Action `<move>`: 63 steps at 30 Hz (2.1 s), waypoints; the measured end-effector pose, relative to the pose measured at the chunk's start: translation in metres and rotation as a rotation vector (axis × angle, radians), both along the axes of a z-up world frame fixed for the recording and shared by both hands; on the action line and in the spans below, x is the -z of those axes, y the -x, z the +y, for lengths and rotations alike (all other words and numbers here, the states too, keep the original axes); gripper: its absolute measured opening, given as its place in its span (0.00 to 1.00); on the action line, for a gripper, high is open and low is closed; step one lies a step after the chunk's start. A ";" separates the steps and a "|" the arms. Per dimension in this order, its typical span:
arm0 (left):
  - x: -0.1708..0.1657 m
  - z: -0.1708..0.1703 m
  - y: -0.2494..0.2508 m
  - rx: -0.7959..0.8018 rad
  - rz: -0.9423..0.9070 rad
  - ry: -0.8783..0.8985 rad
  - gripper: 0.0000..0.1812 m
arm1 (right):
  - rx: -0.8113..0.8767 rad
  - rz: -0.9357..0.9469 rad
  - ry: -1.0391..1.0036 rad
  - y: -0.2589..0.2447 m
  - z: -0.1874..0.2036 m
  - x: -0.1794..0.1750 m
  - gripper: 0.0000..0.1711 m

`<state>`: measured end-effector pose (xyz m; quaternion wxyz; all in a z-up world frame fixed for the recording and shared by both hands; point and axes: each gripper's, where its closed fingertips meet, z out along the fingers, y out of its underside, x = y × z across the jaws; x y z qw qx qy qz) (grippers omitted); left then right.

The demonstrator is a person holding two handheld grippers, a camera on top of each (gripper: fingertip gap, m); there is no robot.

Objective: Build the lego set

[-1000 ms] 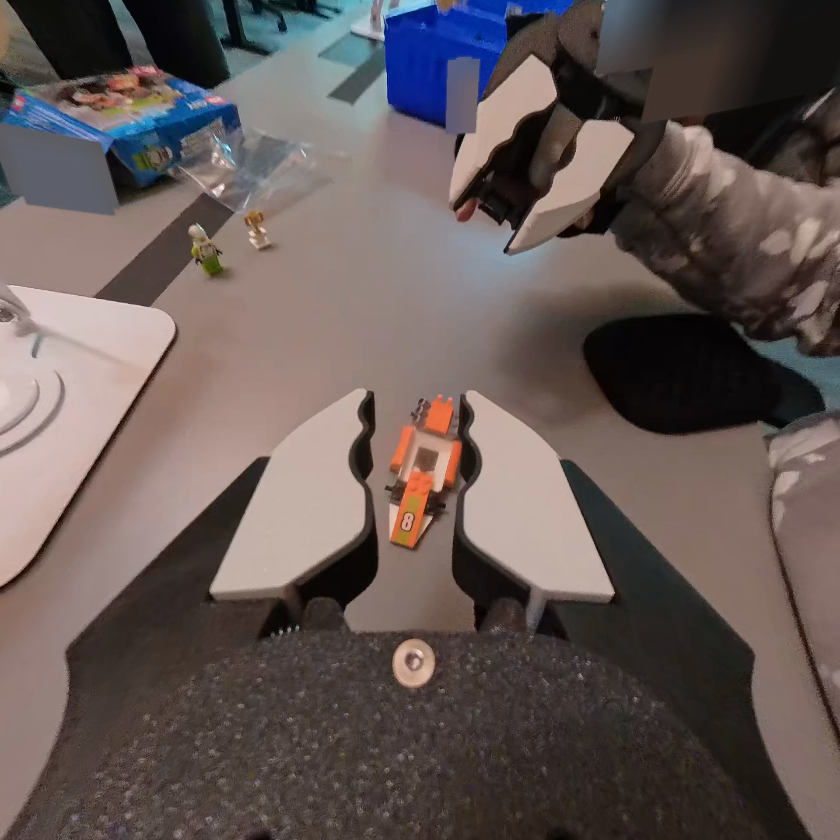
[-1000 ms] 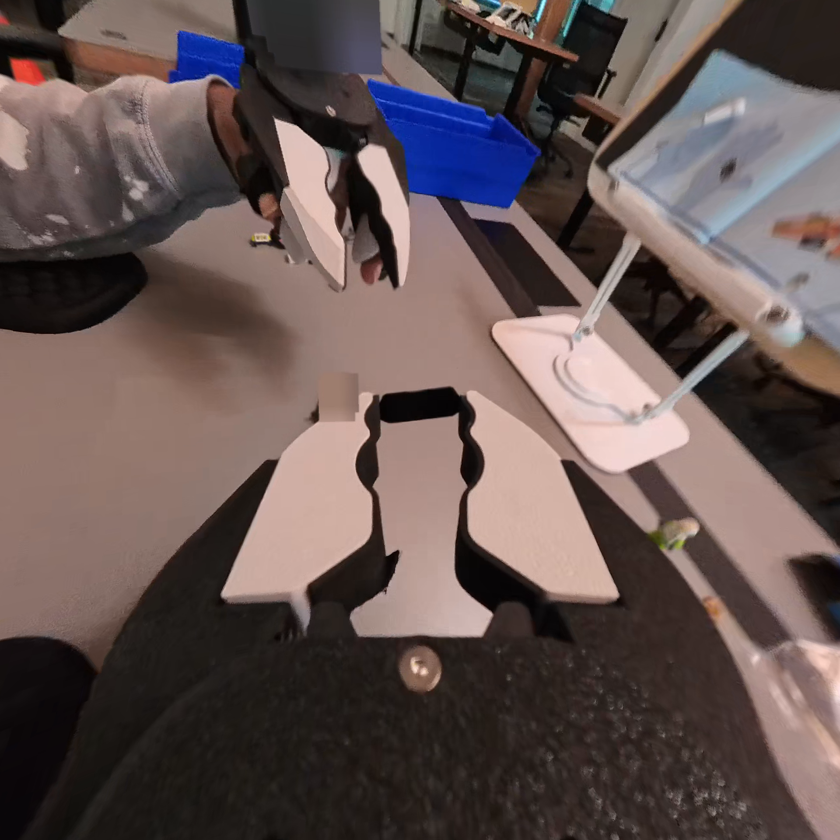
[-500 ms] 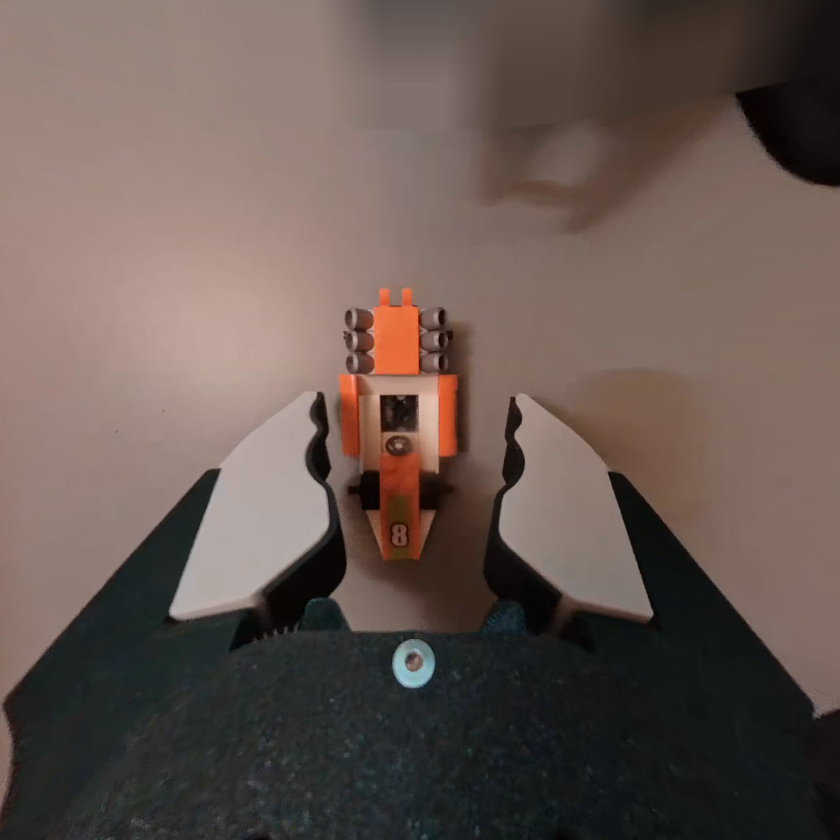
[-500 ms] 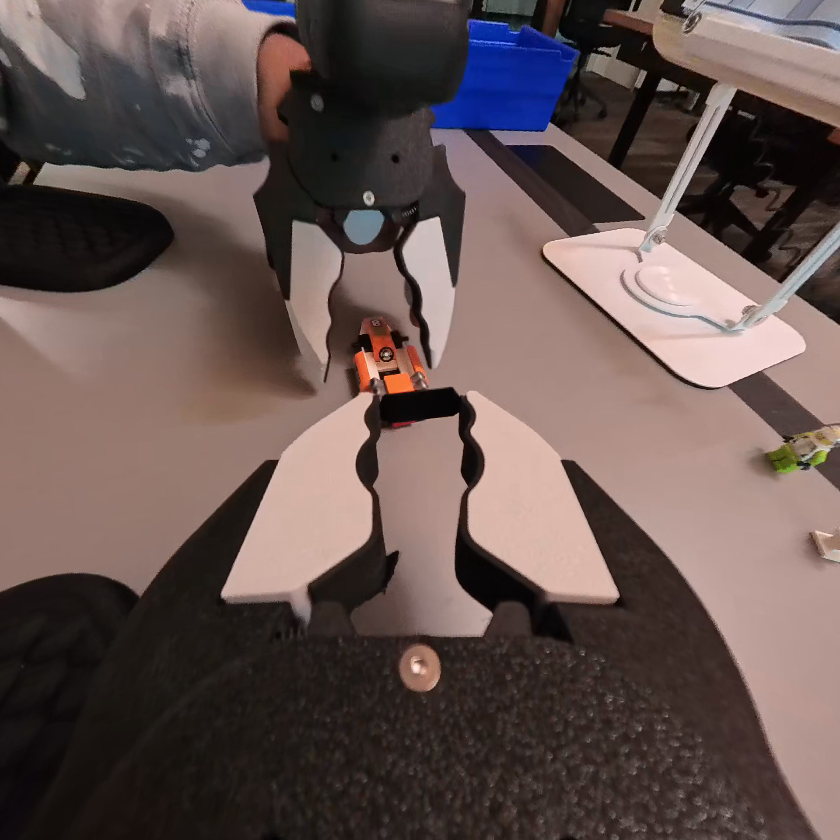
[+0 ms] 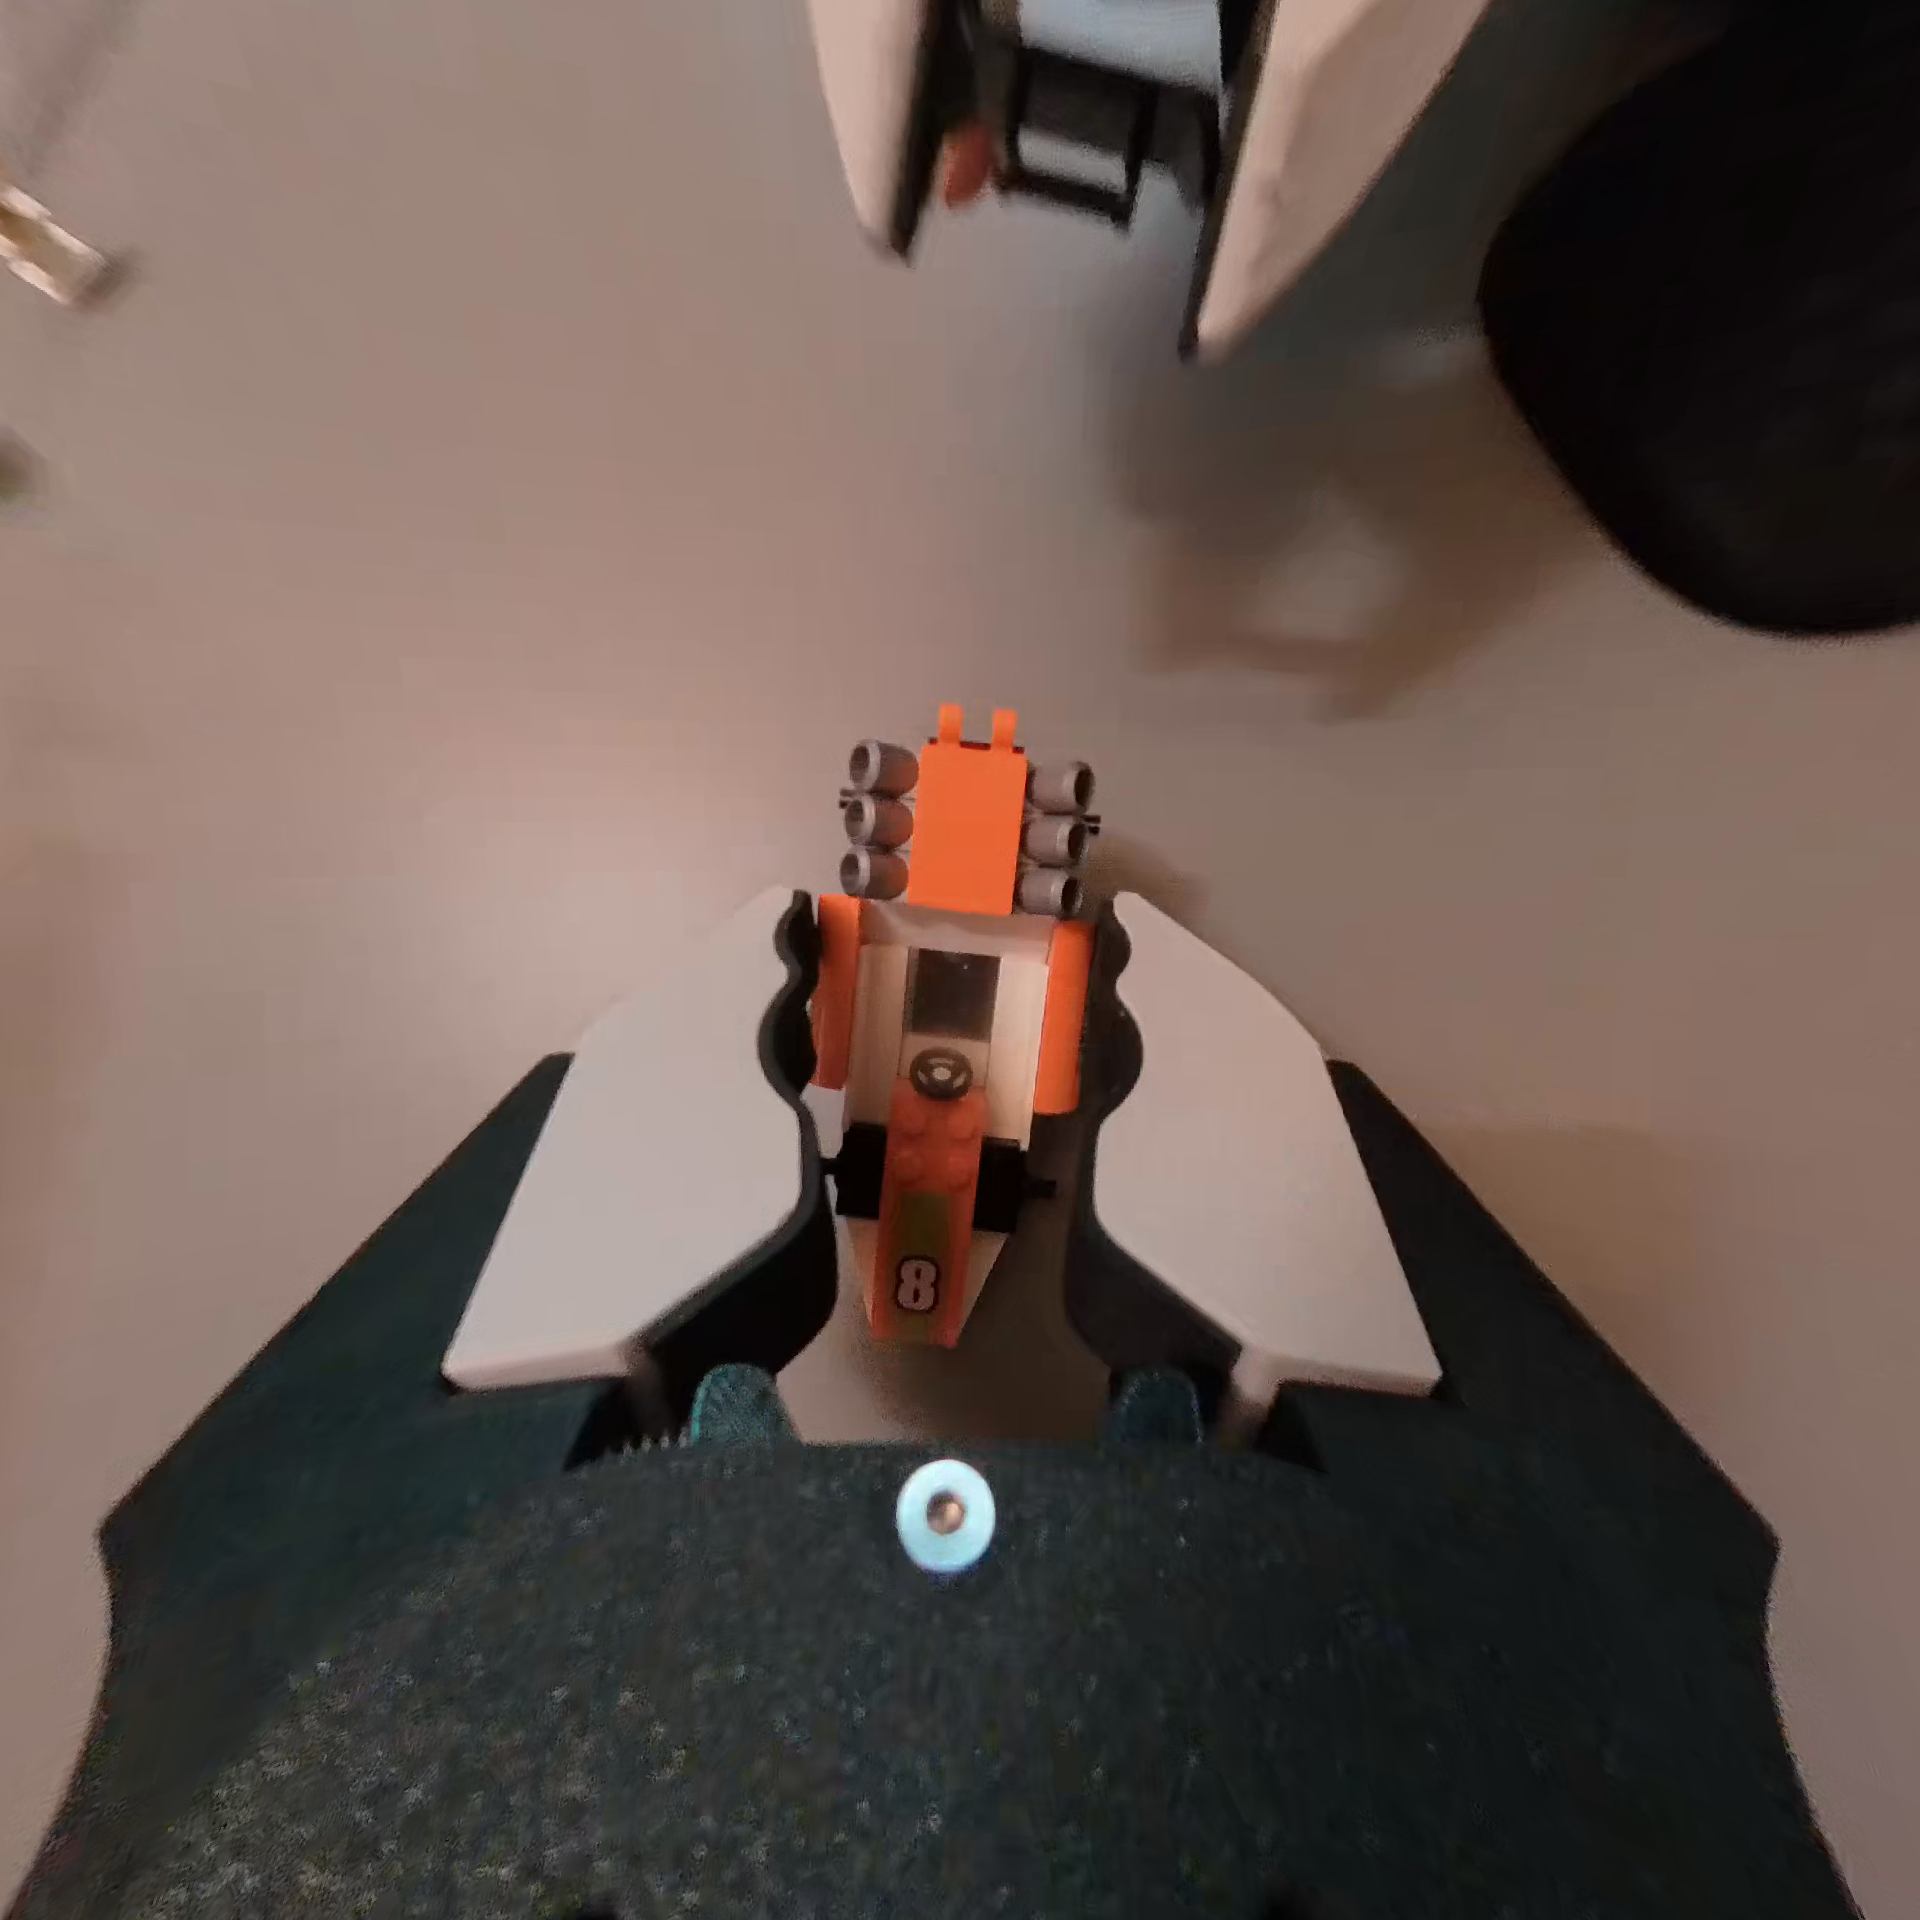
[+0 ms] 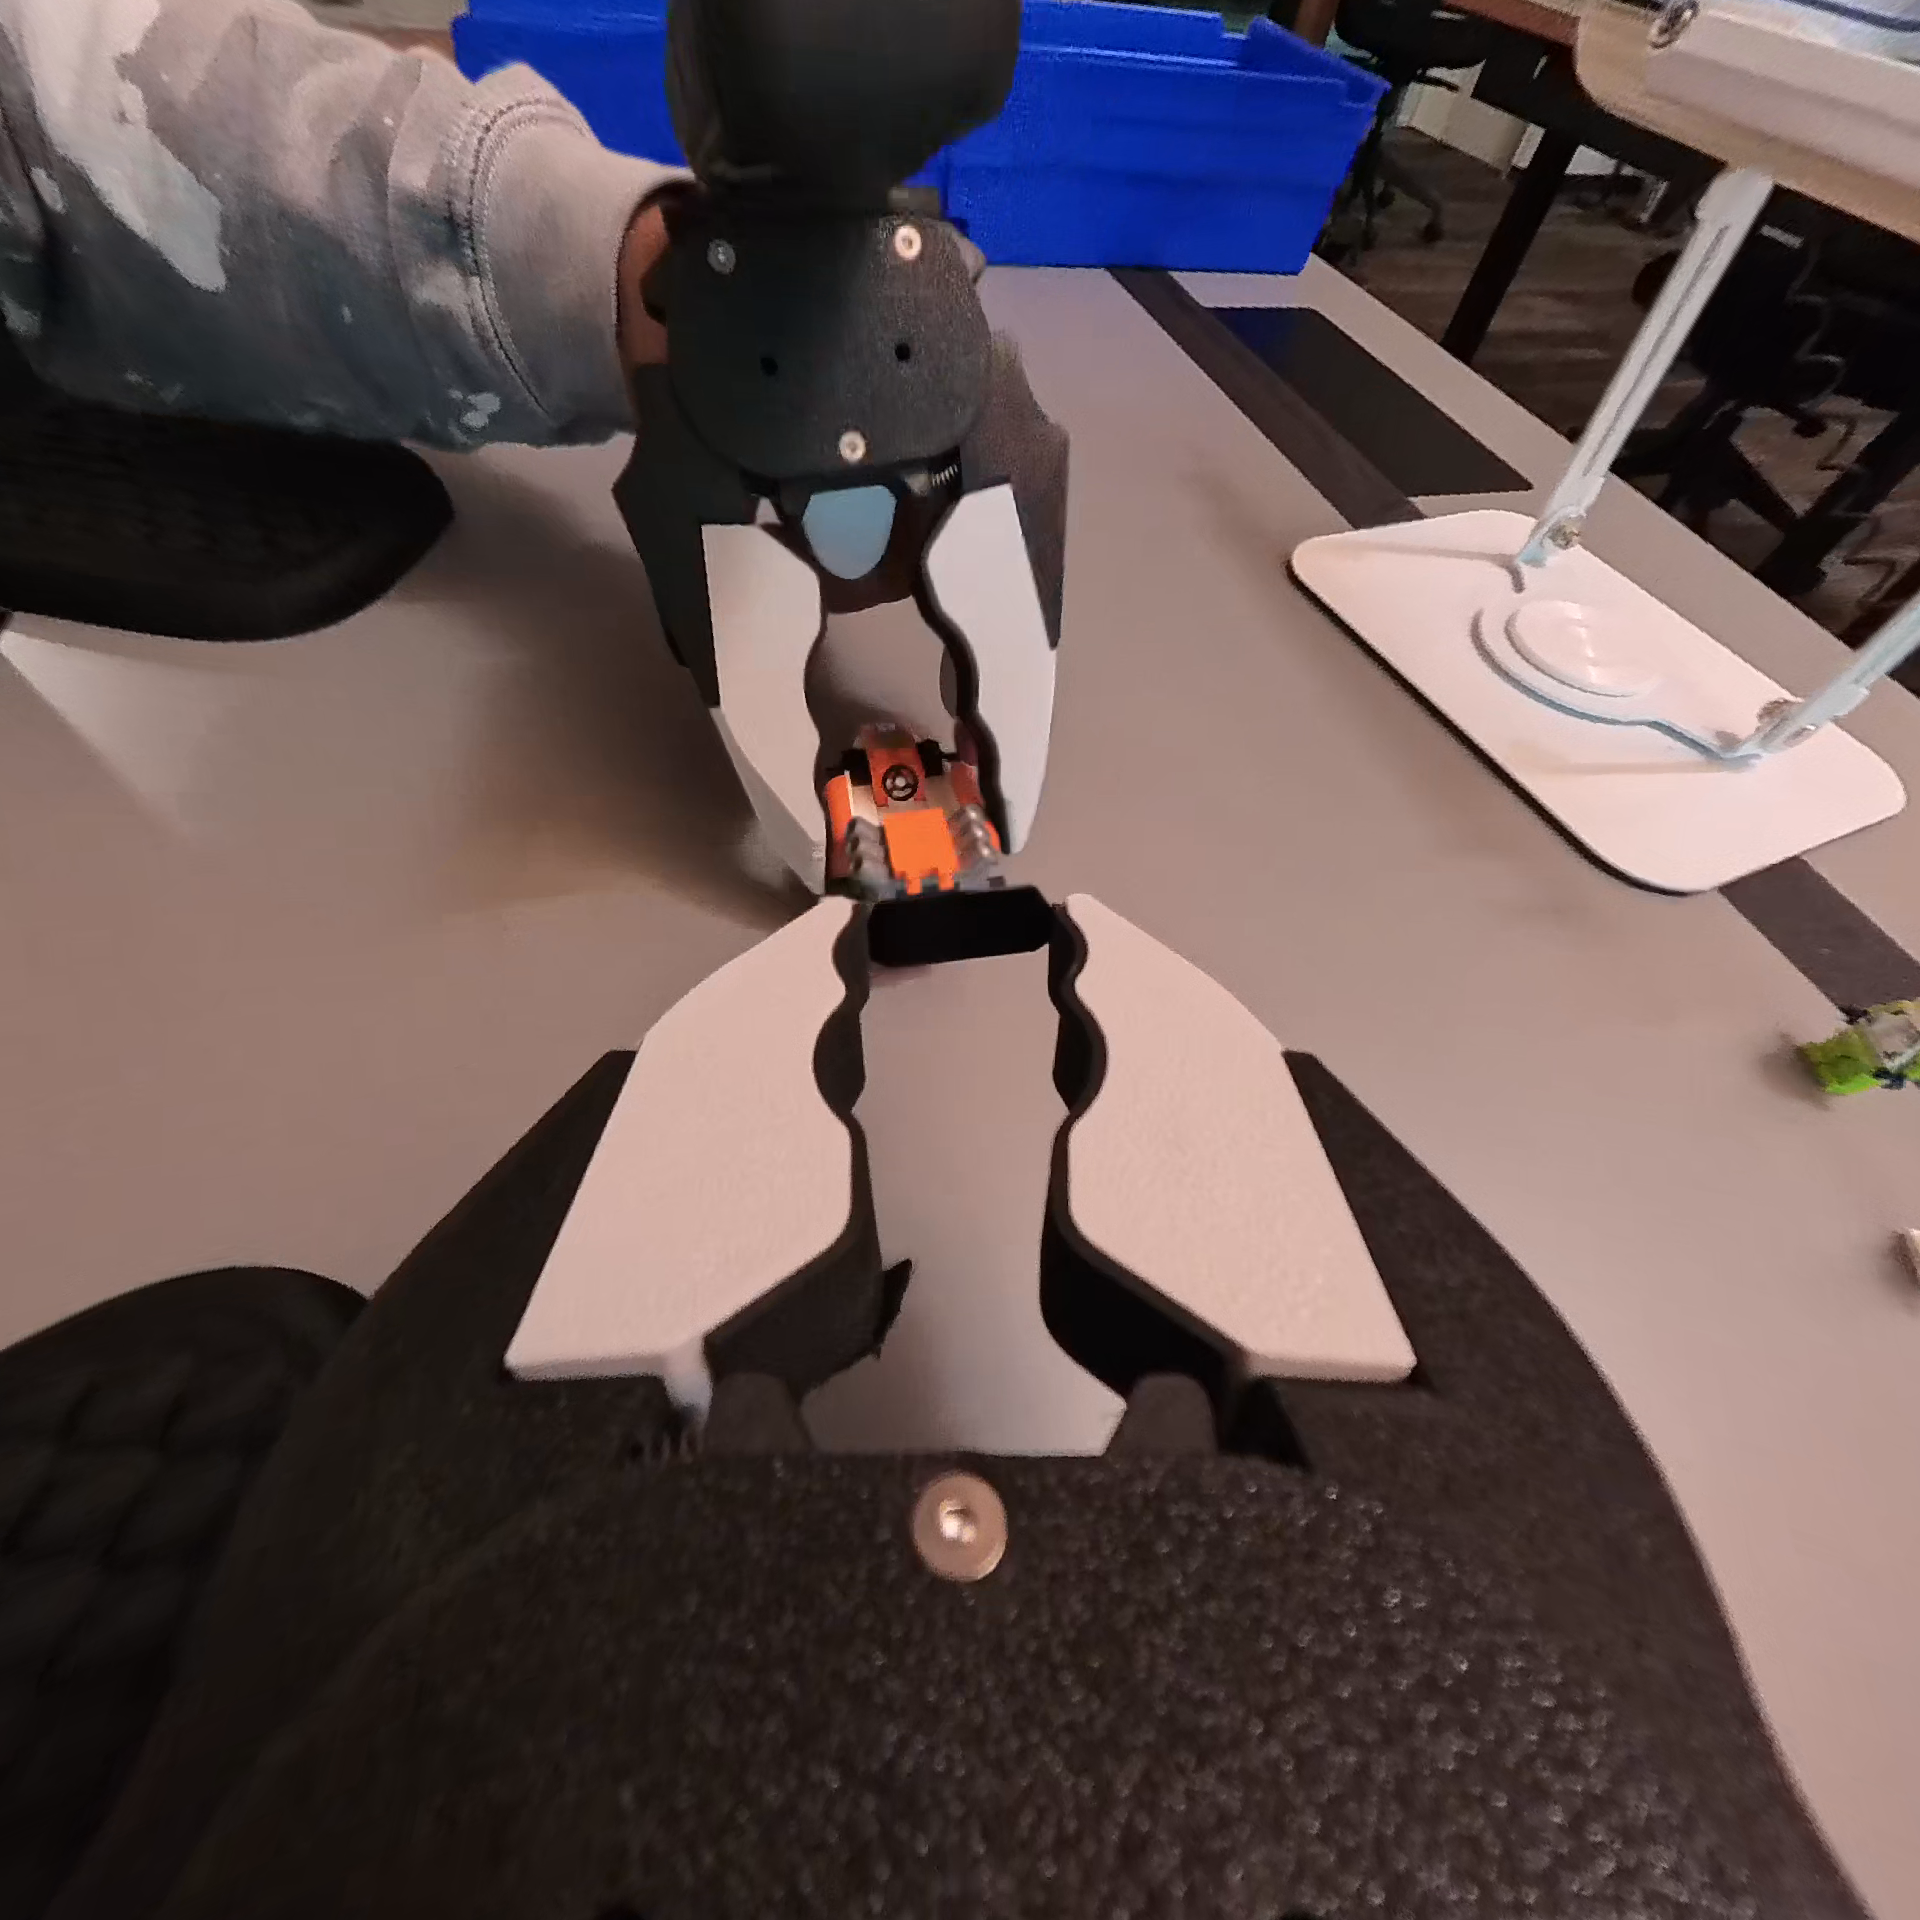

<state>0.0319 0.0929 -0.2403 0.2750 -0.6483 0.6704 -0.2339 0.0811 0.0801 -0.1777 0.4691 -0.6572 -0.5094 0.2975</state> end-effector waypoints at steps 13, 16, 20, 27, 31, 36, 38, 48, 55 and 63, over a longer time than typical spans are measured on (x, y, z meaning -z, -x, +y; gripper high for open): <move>-0.076 -0.017 -0.002 -0.067 -0.226 -0.326 0.28 | -0.079 -0.245 -0.246 0.037 -0.016 -0.042 0.19; -0.083 -0.021 0.001 -0.061 -0.226 -0.369 0.28 | -0.106 -0.284 -0.268 0.043 -0.020 -0.047 0.19; -0.089 -0.025 0.004 -0.063 -0.242 -0.376 0.28 | -0.129 -0.311 -0.287 0.049 -0.025 -0.053 0.19; -0.095 -0.029 0.010 -0.067 -0.199 -0.398 0.28 | -0.146 -0.324 -0.286 0.054 -0.031 -0.057 0.19; -0.091 -0.031 0.014 -0.060 -0.155 -0.380 0.28 | -0.151 -0.339 -0.281 0.056 -0.034 -0.058 0.19; -0.090 -0.032 0.014 -0.070 -0.112 -0.371 0.28 | -0.163 -0.366 -0.247 0.058 -0.035 -0.054 0.19; -0.091 -0.032 0.015 -0.073 -0.104 -0.365 0.28 | -0.158 -0.373 -0.246 0.058 -0.034 -0.053 0.19; -0.089 -0.036 0.014 -0.073 -0.093 -0.333 0.28 | -0.156 -0.395 -0.192 0.056 -0.033 -0.049 0.19; -0.073 -0.038 0.015 -0.069 0.010 -0.305 0.28 | -0.156 -0.473 -0.136 0.057 -0.035 -0.034 0.19; -0.036 -0.045 0.015 -0.048 0.066 -0.163 0.28 | -0.163 -0.491 -0.003 0.057 -0.038 -0.001 0.19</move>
